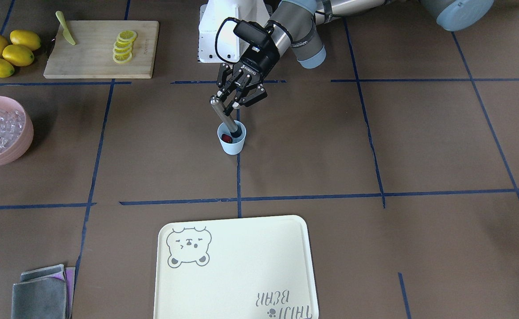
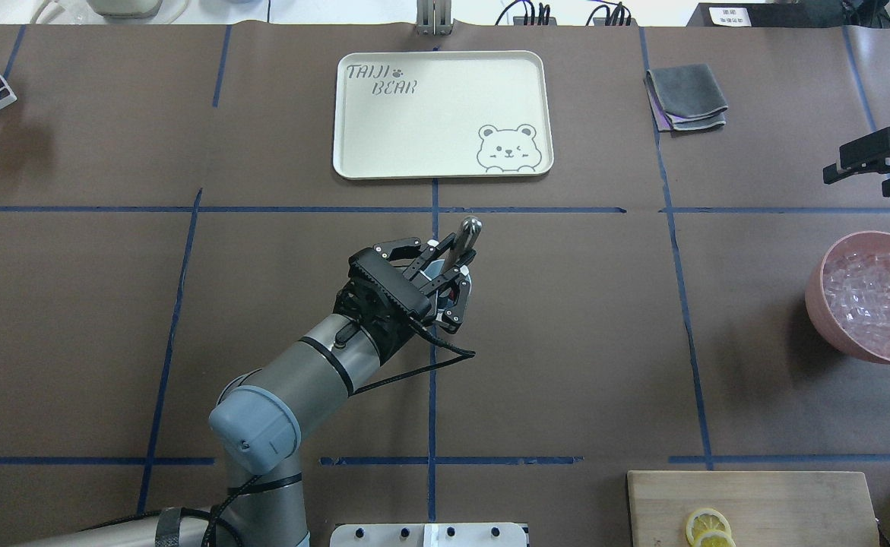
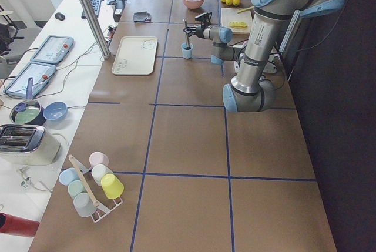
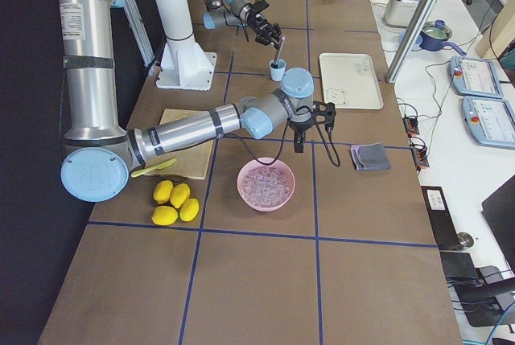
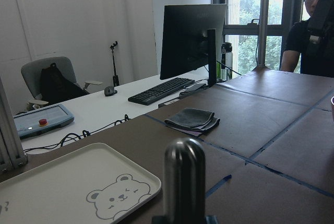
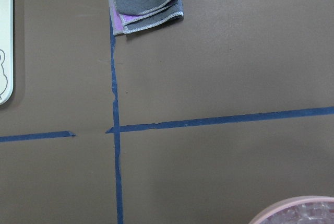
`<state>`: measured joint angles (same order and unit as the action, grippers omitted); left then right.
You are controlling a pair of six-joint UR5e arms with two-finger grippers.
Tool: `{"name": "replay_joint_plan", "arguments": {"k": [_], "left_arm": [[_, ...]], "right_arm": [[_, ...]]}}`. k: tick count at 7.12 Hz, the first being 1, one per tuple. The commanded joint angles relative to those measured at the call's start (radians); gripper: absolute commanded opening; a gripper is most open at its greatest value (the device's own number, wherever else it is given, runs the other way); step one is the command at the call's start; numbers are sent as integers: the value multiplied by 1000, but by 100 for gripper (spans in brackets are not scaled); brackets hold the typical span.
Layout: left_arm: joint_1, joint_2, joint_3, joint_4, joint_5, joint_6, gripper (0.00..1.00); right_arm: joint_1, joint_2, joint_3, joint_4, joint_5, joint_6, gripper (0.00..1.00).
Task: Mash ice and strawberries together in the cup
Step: 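Press the muddler down onto the ice and strawberry in the cup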
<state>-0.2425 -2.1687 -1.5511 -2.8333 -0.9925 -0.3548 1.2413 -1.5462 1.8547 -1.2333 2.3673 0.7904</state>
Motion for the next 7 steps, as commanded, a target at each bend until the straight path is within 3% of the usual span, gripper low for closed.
{"name": "replay_joint_plan", "arguments": {"k": [1,4,6,7], "left_arm": [[0,6,-1,0,0,0,0],[-1,-5,-32,3,0,4,0],[-4,-3,-134,128,-5,0,0],[-11,0,-189,285,0,0,0]], "right_arm": [[0,0,0,0,0,0,100],[0,0,3,0,3,1,100],[1,-2,8,0,6,3,100],[0,-3,8,0,4,3,100]]}}
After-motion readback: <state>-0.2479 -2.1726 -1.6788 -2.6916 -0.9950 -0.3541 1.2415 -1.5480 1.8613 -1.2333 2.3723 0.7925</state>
